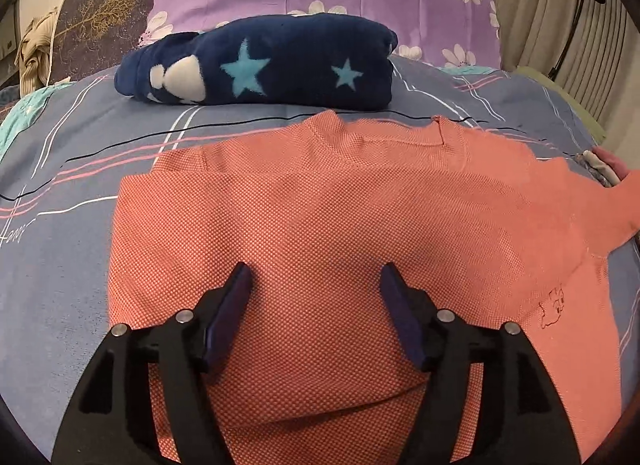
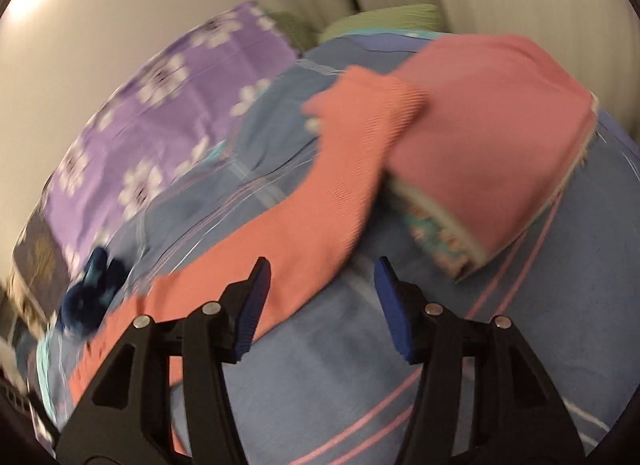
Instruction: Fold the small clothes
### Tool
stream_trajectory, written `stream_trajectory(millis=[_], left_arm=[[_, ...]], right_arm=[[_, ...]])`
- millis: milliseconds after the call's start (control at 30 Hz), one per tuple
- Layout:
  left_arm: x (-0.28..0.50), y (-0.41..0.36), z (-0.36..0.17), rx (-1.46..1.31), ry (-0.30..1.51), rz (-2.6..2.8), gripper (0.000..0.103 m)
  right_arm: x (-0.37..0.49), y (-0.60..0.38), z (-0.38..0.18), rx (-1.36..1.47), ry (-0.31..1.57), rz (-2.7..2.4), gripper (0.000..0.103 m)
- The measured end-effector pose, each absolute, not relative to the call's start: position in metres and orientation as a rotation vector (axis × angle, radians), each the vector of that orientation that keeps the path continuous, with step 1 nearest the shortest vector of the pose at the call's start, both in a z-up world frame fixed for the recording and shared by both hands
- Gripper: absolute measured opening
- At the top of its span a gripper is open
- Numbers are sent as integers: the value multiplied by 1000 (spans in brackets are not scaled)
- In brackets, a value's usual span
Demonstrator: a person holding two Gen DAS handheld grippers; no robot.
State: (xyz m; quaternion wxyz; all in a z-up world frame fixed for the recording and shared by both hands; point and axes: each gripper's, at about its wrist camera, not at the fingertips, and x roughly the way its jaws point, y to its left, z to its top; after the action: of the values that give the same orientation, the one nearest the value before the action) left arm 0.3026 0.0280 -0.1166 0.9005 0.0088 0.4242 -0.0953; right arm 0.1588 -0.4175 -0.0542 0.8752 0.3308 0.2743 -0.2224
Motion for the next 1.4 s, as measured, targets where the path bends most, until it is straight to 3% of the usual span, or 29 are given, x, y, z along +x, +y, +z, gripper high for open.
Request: stream_trajectory(millis=[33,100,133,167,233,500,633,700,767,867,933,1100,1233,1400], left_arm=[[302,29,-117,21,876,-196,69],[306,24,-115,19,876,-195,69],[306,25,-116,17,875,-196,69],[307,25,-116,15,874,-197,69],[307,21,-115,12,874,-197,69],[305,21,-116,9,874,-194,69],[304,22,-115,-3,871,-199,70],[304,23,-115,-12,870,-203,70],[304,24,-115,-20,870,-208,70],[305,24,-115,-30,871,-216,72],[305,24,-115,-30,870,-216,72],[306,24,-116,-24,872,-214,73],[306,23,-116,-15,873,-208,73],[305,32,-112,-82,866,-240,73]], right_arm=[[163,-422,-57,713,556,-469,56],[173,-430,-62,757,529,-476,41],[180,-433,-63,773,535,-464,15],[186,-435,-64,799,541,-449,6],[196,-432,-57,838,507,-431,4],[258,-262,-5,545,518,162,4],[272,-150,-34,347,686,444,5],[272,-111,-61,227,781,476,13],[271,-97,-79,173,837,480,28],[269,-108,-82,246,854,498,30],[267,-121,-77,302,841,499,38],[258,-159,-72,444,809,412,48],[266,-159,-64,472,778,385,48],[223,-89,-33,68,634,692,44]])
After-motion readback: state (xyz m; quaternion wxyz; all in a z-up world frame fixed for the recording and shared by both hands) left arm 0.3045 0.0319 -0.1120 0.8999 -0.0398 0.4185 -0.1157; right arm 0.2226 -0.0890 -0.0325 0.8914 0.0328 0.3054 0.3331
